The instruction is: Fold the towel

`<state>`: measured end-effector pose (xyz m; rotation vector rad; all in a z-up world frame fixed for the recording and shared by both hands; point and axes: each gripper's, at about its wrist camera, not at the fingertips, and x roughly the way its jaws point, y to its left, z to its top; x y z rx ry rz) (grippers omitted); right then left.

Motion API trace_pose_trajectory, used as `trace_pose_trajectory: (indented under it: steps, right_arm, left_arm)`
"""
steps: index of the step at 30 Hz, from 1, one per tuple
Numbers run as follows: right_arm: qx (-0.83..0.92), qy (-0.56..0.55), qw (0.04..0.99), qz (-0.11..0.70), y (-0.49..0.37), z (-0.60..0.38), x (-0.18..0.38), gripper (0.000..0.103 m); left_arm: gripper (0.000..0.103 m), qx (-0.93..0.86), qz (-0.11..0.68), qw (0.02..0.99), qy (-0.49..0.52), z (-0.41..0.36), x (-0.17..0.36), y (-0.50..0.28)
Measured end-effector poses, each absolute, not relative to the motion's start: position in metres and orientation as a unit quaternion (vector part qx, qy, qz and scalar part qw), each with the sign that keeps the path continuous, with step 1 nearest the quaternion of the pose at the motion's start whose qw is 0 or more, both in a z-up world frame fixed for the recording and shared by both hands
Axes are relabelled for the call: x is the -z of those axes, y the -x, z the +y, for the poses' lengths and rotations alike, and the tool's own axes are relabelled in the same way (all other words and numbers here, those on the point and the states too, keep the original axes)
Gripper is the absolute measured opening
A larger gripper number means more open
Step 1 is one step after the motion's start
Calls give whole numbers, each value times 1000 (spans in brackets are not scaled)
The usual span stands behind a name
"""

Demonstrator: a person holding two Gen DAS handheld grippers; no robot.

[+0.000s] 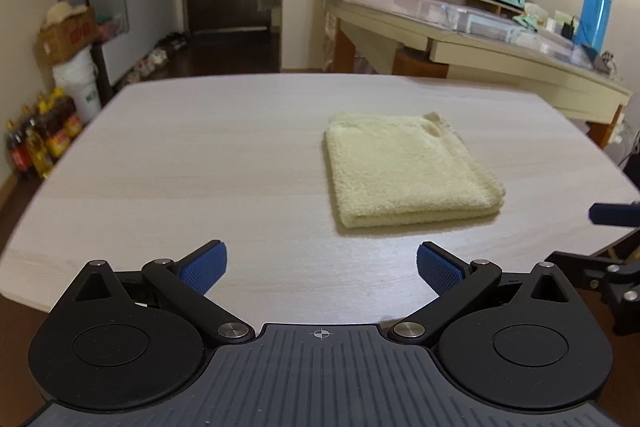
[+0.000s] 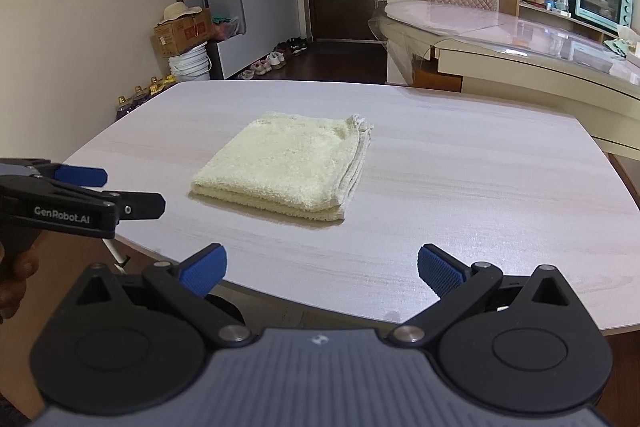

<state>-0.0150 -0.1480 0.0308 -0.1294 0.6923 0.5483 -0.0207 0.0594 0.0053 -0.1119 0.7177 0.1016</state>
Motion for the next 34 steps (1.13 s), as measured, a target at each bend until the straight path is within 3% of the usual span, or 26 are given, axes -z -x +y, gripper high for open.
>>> trace_pose_trajectory:
  steps: [34]
  right_arm:
    - [-254,61,904,338,10,-154,-27,103]
  left_arm:
    - [103,-48,344,937,27,46,-6,20]
